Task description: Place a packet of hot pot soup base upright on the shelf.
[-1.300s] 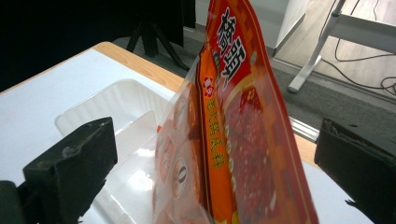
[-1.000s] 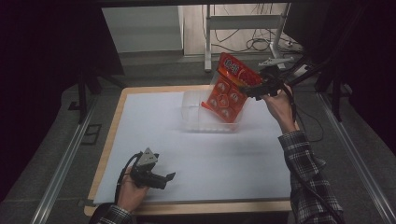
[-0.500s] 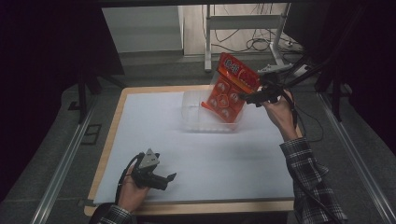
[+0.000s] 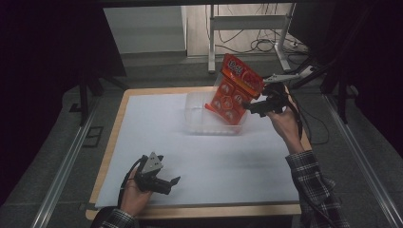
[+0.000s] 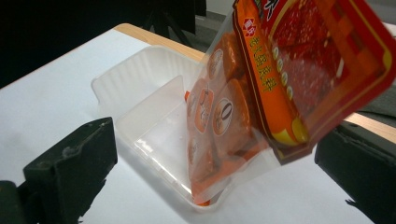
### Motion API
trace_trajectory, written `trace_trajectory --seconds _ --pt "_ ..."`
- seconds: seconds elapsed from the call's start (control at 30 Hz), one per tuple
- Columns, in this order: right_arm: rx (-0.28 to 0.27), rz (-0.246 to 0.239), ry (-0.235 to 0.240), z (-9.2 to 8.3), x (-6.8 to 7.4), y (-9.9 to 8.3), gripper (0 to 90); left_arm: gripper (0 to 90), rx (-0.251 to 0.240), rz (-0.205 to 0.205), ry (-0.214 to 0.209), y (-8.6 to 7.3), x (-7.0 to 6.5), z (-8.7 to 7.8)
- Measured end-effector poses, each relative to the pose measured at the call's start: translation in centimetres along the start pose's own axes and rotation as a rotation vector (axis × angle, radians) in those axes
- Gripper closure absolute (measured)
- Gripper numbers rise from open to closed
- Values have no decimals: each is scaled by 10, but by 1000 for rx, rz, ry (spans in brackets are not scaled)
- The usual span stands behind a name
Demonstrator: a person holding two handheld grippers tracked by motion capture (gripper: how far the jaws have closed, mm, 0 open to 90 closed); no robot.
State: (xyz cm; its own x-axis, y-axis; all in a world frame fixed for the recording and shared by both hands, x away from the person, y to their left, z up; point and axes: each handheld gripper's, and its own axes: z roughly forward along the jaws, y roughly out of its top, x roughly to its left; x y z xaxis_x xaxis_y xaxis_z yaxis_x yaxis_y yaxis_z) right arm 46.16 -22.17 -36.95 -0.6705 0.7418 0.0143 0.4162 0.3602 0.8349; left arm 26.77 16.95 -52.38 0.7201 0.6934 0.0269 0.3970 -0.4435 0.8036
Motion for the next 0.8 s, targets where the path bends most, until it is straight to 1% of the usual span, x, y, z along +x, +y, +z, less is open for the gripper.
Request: trace_trajectory --seconds 0.13,0.23,0.43,0.6,0.67,0.8 --pt "-7 -9 -25 -2 4 -8 0 14 -2 2 -2 0 -1 0" --pt "-9 -3 -10 -3 4 -14 0 11 -2 3 -1 0 -1 0" --pt "-2 -23 4 -2 10 -25 0 10 1 5 4 0 -1 0" --pt "2 -16 24 -1 13 -35 0 9 4 9 8 0 -2 1" --pt "20 -3 39 0 15 -39 0 10 4 14 9 0 -2 1" --pt "20 -1 40 0 16 -48 6 9 2 25 15 0 -2 1"
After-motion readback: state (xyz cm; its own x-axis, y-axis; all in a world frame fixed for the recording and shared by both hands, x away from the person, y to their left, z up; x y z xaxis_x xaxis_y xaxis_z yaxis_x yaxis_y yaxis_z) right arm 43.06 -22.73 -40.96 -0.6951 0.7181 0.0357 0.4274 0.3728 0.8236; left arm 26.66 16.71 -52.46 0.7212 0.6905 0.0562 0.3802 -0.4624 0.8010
